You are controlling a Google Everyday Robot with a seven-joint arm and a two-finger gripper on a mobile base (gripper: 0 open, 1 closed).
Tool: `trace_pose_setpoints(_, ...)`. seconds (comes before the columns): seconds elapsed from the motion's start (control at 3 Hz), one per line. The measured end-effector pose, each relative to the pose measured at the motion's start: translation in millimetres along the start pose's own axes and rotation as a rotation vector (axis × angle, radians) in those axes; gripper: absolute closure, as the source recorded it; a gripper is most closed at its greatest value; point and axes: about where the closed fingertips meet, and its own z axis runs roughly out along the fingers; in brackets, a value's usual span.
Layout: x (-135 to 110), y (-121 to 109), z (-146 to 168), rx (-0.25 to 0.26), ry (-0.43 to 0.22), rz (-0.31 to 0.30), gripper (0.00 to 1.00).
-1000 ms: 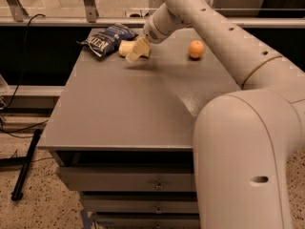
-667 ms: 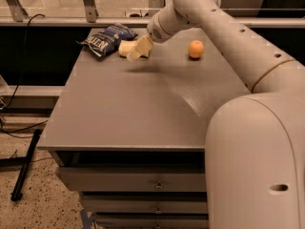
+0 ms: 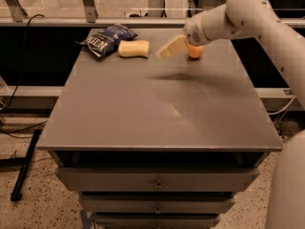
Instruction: Move sponge near blue chip bag
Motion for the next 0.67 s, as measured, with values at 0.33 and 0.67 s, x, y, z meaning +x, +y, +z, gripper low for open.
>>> trace_pose_setpoints(0.33, 24.2, -21.4, -90.5, 0.092, -0.061, -0.002, 0.00)
trace_pose_setpoints(0.67, 29.1, -24.0, -95.1, 0.099, -0.057, 0.005, 0.00)
